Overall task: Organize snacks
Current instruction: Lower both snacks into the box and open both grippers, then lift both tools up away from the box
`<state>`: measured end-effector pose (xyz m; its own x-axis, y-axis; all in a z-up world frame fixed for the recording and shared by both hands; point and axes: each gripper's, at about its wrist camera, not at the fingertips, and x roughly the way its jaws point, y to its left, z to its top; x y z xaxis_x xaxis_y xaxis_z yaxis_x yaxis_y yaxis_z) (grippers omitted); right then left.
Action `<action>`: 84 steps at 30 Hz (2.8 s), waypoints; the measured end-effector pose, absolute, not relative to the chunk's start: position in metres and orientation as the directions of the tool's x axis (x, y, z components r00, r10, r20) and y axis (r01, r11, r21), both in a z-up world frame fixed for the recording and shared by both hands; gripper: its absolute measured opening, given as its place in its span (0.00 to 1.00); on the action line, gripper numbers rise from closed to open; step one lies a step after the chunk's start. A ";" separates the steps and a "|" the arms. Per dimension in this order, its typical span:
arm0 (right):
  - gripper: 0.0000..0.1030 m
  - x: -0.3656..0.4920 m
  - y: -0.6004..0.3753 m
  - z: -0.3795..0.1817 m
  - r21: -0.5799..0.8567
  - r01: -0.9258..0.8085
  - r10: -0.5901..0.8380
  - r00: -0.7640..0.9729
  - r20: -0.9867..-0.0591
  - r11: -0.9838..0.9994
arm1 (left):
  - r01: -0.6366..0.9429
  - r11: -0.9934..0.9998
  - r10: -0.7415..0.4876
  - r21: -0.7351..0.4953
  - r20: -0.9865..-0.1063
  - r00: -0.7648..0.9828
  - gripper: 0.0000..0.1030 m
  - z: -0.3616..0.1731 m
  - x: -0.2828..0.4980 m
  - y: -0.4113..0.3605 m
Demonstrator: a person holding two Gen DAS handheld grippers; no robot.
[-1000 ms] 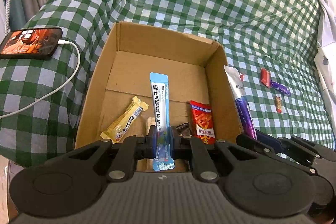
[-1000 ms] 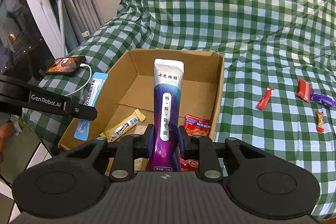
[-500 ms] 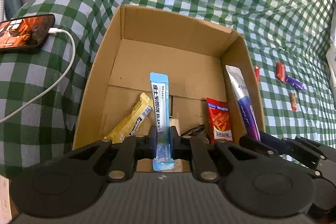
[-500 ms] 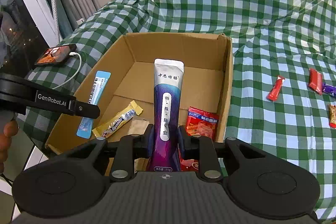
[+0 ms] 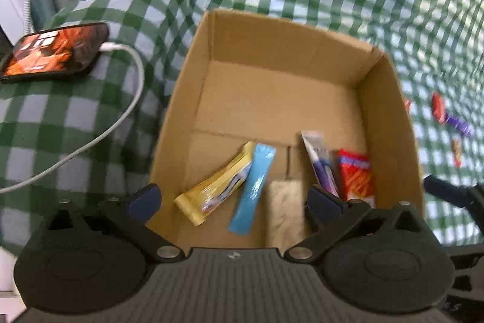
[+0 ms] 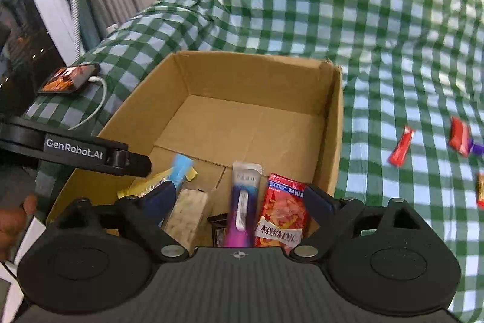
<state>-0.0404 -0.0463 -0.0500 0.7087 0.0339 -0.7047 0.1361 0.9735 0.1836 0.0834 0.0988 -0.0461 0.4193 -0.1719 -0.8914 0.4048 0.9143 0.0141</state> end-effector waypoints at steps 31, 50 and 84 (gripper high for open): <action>0.99 -0.199 -0.001 0.016 0.194 0.231 -0.057 0.770 -0.635 0.953 | 0.442 0.895 -0.208 0.057 -0.824 0.527 1.00 0.019 -0.087 0.151; 0.99 -0.239 0.007 0.032 0.189 0.259 -0.104 0.806 -0.583 0.947 | 0.465 0.884 -0.263 0.043 -0.776 0.573 1.00 0.037 -0.118 0.164; 0.99 -0.226 -0.031 0.013 0.236 0.298 -0.093 0.780 -0.619 0.925 | 0.519 0.852 -0.233 0.071 -0.836 0.497 1.00 0.019 -0.093 0.112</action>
